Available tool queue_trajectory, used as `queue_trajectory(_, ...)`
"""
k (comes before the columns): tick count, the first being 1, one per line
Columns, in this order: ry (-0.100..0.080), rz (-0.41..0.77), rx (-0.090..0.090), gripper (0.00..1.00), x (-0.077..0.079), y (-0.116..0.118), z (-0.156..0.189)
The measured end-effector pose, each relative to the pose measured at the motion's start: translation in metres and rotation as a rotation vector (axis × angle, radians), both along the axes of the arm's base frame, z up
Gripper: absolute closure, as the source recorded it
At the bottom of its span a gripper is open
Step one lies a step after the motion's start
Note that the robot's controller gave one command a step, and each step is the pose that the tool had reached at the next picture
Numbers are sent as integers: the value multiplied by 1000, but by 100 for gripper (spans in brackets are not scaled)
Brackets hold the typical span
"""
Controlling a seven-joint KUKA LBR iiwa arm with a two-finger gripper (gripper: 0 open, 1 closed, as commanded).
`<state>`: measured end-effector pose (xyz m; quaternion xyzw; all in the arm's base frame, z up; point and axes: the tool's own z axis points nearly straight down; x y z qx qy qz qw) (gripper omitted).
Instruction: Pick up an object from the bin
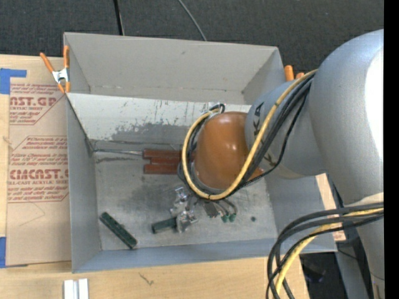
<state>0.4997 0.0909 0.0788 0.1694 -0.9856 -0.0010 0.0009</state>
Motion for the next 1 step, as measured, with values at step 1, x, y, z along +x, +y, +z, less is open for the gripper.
queue_trajectory(1, -9, 9, 0, 100, 4, 7, 169)
